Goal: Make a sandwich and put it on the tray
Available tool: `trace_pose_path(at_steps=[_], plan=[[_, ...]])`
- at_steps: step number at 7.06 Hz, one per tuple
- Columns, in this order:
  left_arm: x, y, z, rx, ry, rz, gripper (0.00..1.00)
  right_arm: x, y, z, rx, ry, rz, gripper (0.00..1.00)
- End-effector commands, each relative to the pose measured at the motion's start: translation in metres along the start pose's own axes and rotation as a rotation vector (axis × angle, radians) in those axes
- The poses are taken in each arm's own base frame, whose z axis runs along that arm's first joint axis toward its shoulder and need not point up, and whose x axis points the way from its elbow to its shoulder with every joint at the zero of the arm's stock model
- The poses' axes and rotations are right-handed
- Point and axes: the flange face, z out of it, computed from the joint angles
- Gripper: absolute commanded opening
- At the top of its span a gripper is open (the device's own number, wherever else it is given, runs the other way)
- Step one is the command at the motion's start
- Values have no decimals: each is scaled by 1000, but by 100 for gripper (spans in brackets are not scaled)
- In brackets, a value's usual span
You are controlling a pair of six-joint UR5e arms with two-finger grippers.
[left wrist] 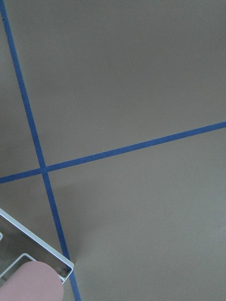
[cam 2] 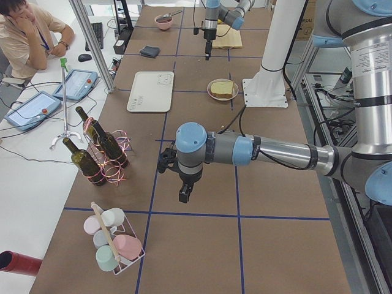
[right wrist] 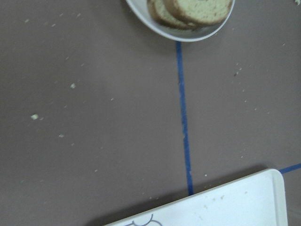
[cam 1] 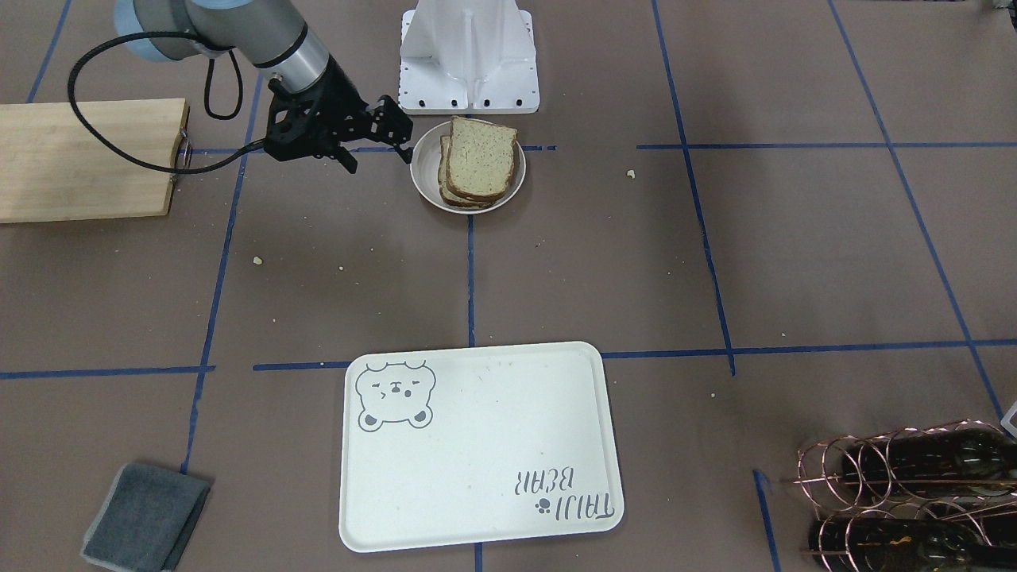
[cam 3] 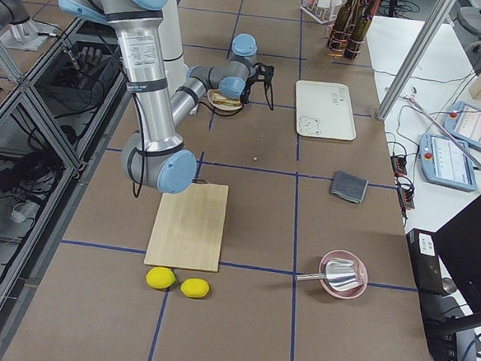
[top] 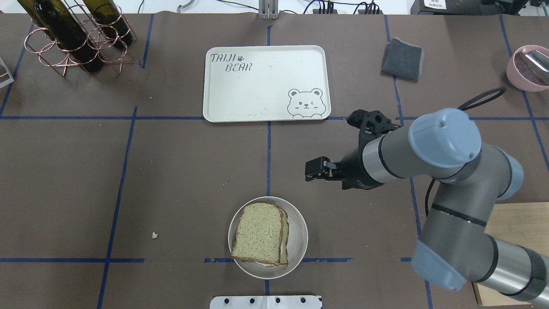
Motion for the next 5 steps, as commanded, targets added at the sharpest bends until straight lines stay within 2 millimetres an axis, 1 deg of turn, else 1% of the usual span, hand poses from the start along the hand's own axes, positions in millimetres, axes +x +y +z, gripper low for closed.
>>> trace_pose_path(at_steps=[1, 2, 3, 4, 5], plan=[[25, -65, -40, 113, -45, 107, 100, 58, -79, -58, -10, 135, -78, 100], [44, -102, -67, 201, -67, 193, 100, 103, -106, -85, -8, 195, -131, 100], [58, -115, -82, 271, -71, 262, 100, 167, -121, -117, -5, 235, -190, 100], [68, -119, -92, 332, -48, 221, 100, 231, -128, -145, -15, 266, -260, 100], [86, -122, -94, 365, 30, 219, 100, 296, -127, -173, -23, 304, -323, 100]])
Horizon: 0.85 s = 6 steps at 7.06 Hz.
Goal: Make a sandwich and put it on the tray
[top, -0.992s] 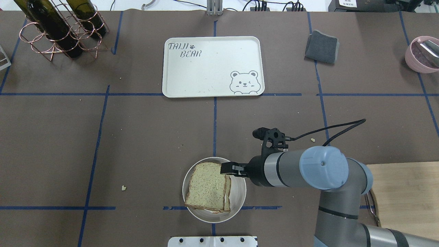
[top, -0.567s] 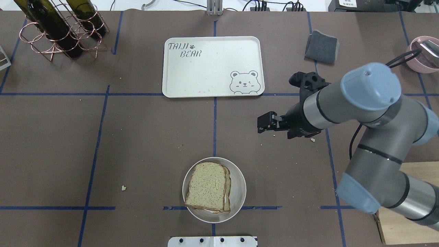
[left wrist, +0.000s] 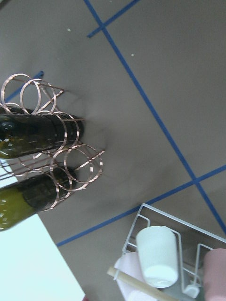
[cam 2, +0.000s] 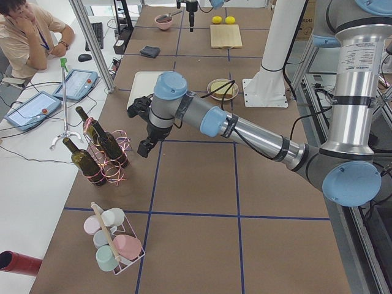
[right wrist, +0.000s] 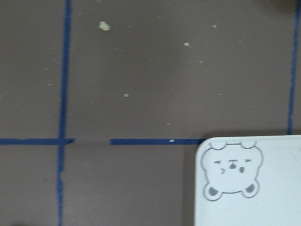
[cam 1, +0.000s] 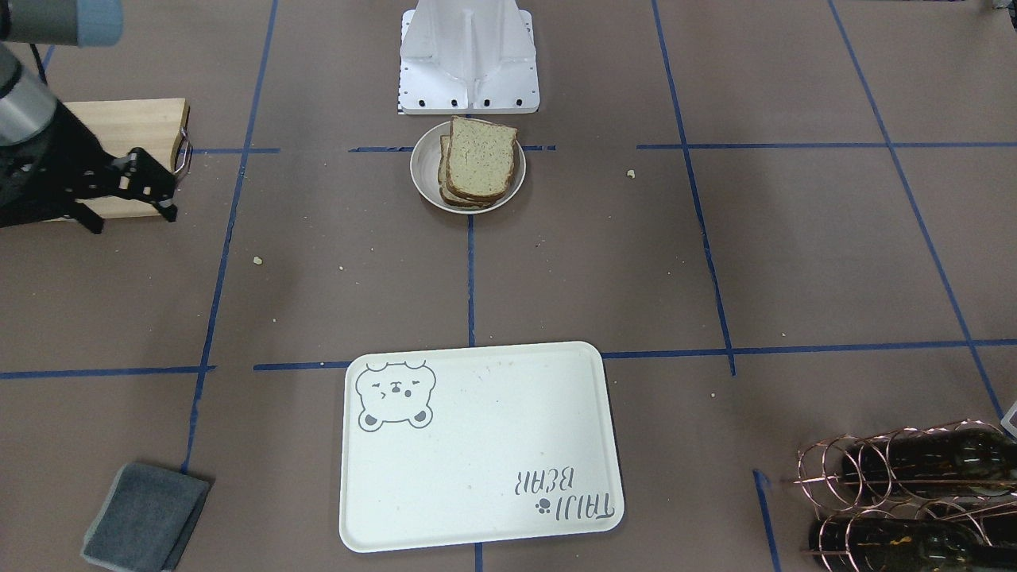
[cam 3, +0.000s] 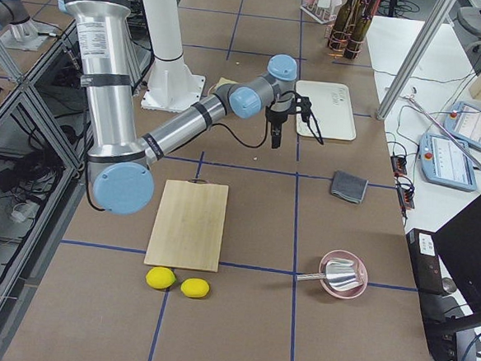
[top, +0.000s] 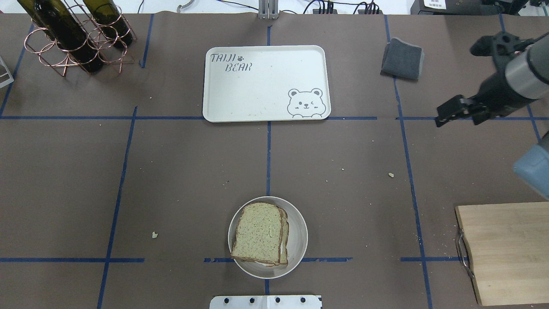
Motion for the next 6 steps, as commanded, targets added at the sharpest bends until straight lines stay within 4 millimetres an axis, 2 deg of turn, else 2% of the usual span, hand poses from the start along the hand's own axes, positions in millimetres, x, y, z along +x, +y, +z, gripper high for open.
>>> trace_pose_path(at_steps=[1, 2, 3, 4, 5, 6], plan=[[47, -17, -6, 119, 184, 79, 100, 143, 45, -22, -22, 73, -142, 100], [83, -1, 32, 46, 337, 108, 100, 192, 69, -33, -48, 108, -151, 100], [116, -9, 44, 11, 346, 45, 100, 244, 91, -54, -68, 129, -177, 100], [156, -18, 52, -8, 294, -55, 100, 282, 115, -75, -97, 133, -138, 100], [200, -21, 71, -45, 286, -137, 100, 313, 152, -77, -120, 133, -45, 100], [235, -23, 80, -79, 311, -201, 100, 327, 177, -67, -156, 150, -7, 100]])
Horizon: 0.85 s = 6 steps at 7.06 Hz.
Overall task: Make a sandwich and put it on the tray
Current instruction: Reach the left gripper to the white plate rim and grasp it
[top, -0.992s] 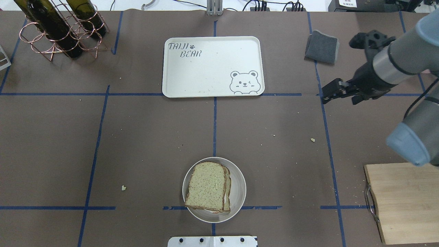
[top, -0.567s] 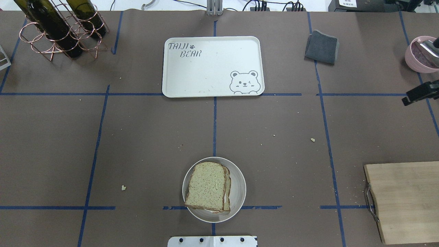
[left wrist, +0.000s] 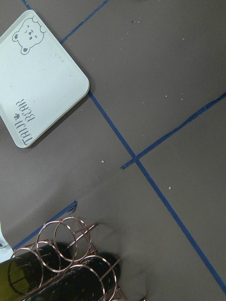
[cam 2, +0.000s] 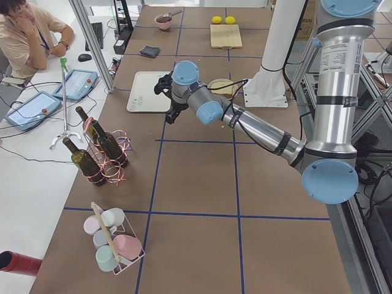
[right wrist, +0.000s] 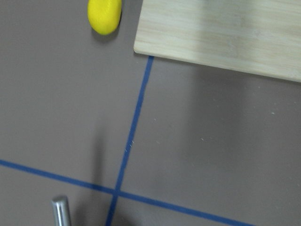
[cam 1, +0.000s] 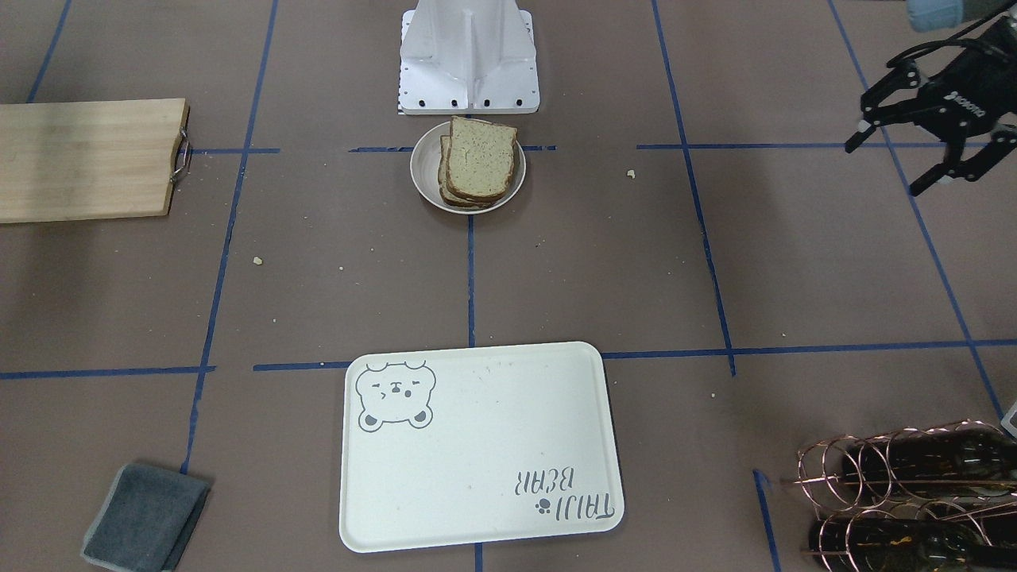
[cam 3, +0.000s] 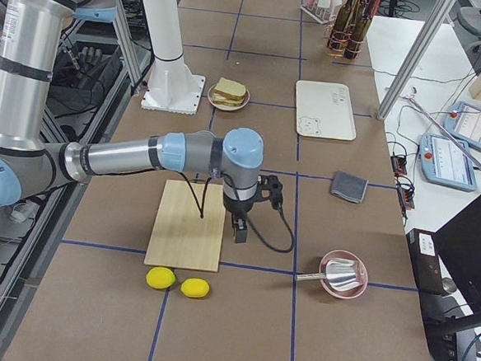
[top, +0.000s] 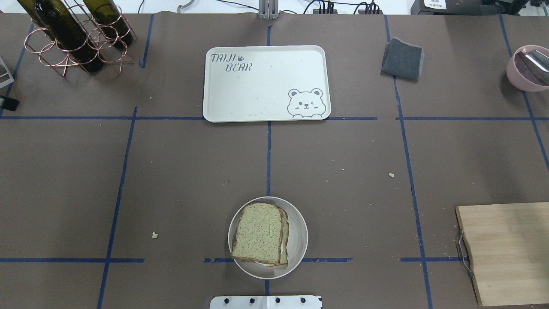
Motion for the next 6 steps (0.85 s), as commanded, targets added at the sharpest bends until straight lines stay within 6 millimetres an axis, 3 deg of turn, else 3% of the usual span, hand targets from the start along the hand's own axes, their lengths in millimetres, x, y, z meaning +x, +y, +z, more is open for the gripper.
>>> trace_pose_path(at_steps=[1, 4, 5, 6], plan=[[72, 11, 54, -41, 30, -165, 100, 32, 49, 28, -73, -8, 92, 100], [181, 60, 156, -37, 72, -367, 100, 39, 50, 40, -85, -39, 114, 100], [211, 69, 187, -38, 70, -431, 100, 39, 50, 39, -84, -40, 113, 100], [246, 73, 222, -24, 67, -501, 93, 39, 48, 39, -82, -39, 112, 100]])
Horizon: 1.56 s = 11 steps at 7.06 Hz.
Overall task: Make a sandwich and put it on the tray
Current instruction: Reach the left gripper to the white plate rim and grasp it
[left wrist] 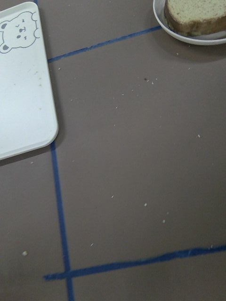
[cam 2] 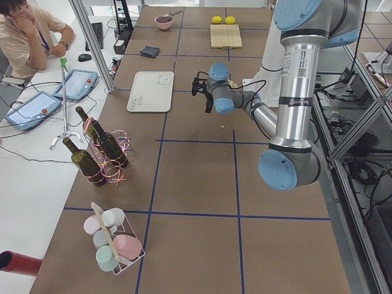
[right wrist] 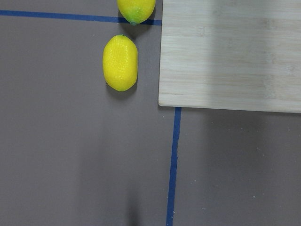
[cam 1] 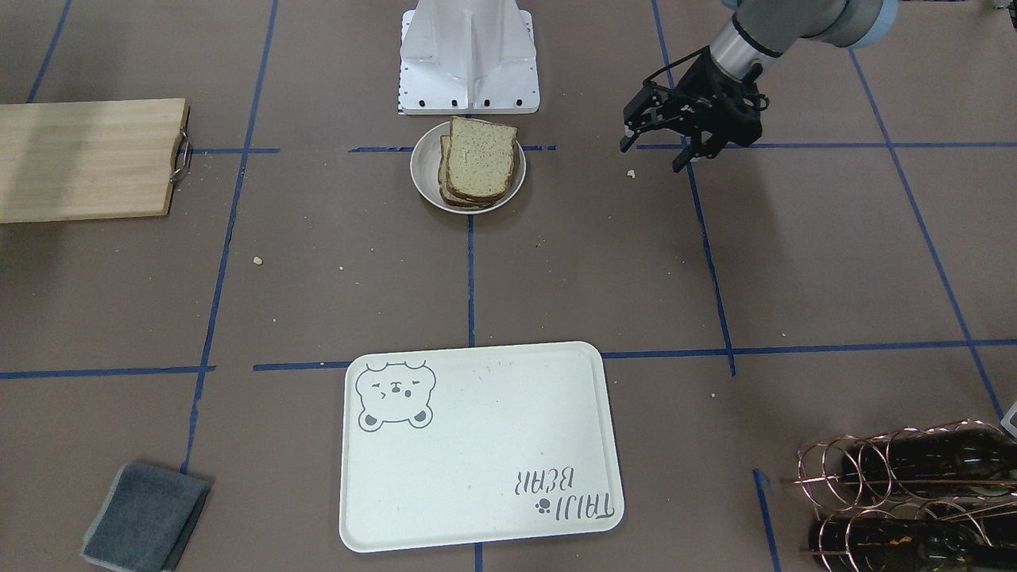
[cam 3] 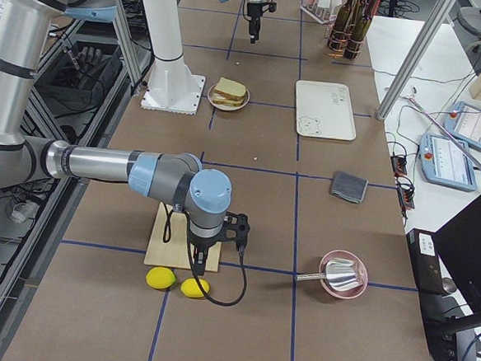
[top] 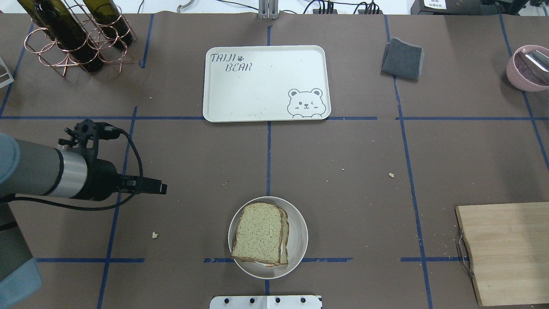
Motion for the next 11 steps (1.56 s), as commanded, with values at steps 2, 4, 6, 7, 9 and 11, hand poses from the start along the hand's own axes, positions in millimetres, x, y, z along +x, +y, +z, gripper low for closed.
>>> trace_pose_path(at_steps=[2, 4, 6, 7, 9, 11], plan=[[72, 54, 91, 4, 12, -163, 67, 0, -2, -1, 3, -1, -1, 100], [77, 65, 107, -19, 2, -156, 67, 1, -2, 0, 1, -2, 1, 100], [87, 64, 127, -15, -7, -154, 62, 4, -1, 4, -8, -1, 9, 100], [91, 68, 130, -24, -5, -151, 58, 5, -1, 4, -9, 0, 11, 100], [100, 76, 133, -38, 6, -143, 54, 5, 0, 5, -10, 1, 12, 100], [101, 80, 146, -49, -9, -141, 44, 5, 0, 5, -11, 4, 13, 100]])
